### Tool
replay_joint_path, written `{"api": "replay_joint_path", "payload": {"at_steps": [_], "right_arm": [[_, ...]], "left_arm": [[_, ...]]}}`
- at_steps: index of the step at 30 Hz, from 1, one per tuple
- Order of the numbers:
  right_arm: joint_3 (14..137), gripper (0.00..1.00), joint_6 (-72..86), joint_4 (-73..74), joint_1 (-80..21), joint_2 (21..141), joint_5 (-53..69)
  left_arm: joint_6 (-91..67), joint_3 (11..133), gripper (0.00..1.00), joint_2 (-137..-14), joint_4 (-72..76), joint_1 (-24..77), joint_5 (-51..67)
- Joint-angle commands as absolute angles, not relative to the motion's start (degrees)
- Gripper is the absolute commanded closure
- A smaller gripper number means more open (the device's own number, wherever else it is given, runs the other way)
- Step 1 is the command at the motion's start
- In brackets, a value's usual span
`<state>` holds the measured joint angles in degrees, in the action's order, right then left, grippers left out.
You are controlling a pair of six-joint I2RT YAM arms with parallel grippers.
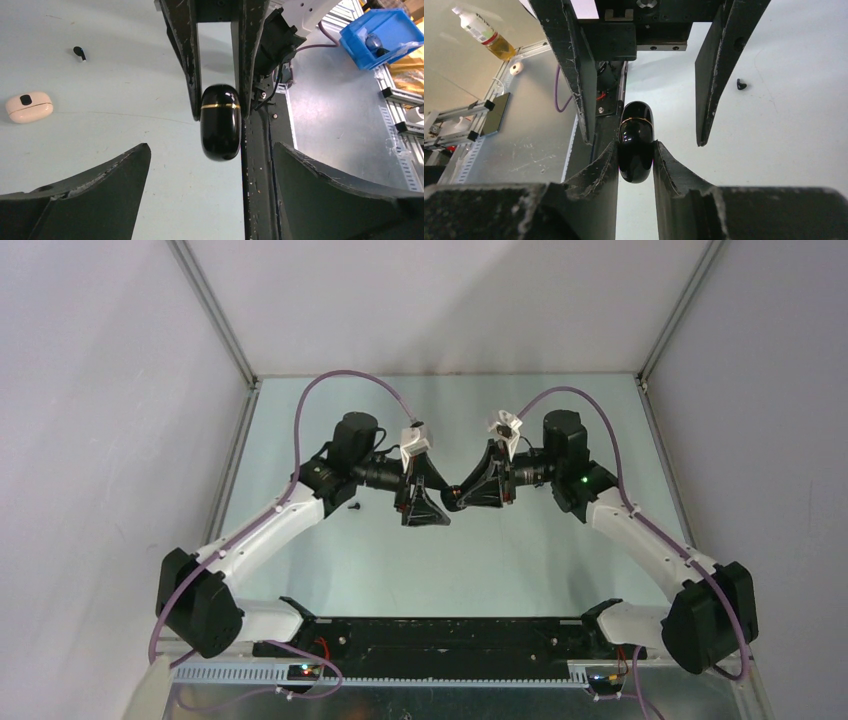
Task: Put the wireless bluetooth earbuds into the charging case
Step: Pass from the left arm to the right, then pass from the right arm to the left
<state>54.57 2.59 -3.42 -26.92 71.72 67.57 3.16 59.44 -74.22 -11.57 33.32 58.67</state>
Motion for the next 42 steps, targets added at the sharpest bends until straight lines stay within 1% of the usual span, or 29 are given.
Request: {"api": "replay_joint_path", "payload": {"at_steps": [1, 4, 6, 9, 11, 15, 16, 17, 19, 20, 21, 23, 25, 38, 42], "right_arm": [[58.32, 0.86, -5.51, 5.10, -26.83, 69.31, 68.15], [60.62, 0.86, -11.19, 12.32, -27.24, 69.40, 66.77], [61.06, 0.86, -13.43, 14.53, -27.54, 69.45, 65.84], [61.16, 0.85, -14.15, 15.43, -27.91, 69.61, 65.64], [61.15, 0.85, -15.30, 15.87, -28.34, 69.65, 64.24], [61.13, 0.86, -17.50, 17.08, -29.67, 69.93, 62.36], [61.15, 0.86, -17.62, 17.11, -29.73, 70.24, 62.34], [61.10, 0.86, -17.68, 17.13, -29.82, 70.36, 62.43], [61.16, 0.87, -17.93, 17.17, -30.01, 70.64, 62.15], [61.17, 0.87, -18.02, 17.15, -30.03, 70.79, 62.10], [61.10, 0.88, -18.17, 17.08, -30.05, 70.77, 61.71], [61.13, 0.89, -18.41, 17.03, -29.99, 70.34, 61.33], [61.17, 0.89, -18.78, 17.24, -30.05, 70.06, 61.19], [61.17, 0.90, -19.24, 17.13, -31.05, 70.43, 59.27], [61.16, 0.90, -19.16, 16.99, -31.03, 70.69, 59.18]], "left_arm": [[9.59, 62.47, 0.01, -72.88, -15.77, 33.50, 58.18], [13.87, 63.23, 0.01, -73.32, -19.76, 33.93, 56.41], [15.83, 63.79, 0.01, -73.57, -21.42, 34.71, 54.46], [17.47, 64.09, 0.01, -74.08, -22.83, 36.07, 53.05], [18.93, 64.74, 0.03, -74.79, -24.97, 37.09, 51.96], [20.78, 66.09, 0.14, -76.78, -27.31, 38.72, 52.20], [20.94, 66.38, 0.19, -76.97, -27.54, 39.15, 52.29], [21.03, 66.50, 0.21, -77.34, -27.91, 39.30, 52.47], [20.80, 66.84, 0.34, -77.64, -28.10, 39.56, 53.12], [20.68, 66.92, 0.37, -77.71, -28.11, 39.62, 53.23], [20.51, 66.99, 0.44, -77.77, -28.08, 39.59, 53.52], [20.26, 67.01, 0.50, -77.73, -28.01, 39.58, 53.92], [19.80, 66.93, 0.54, -77.63, -27.74, 39.63, 54.16], [18.17, 66.91, 0.58, -77.74, -26.72, 39.59, 55.90], [18.09, 66.97, 0.65, -77.86, -26.68, 39.58, 56.40]]}}
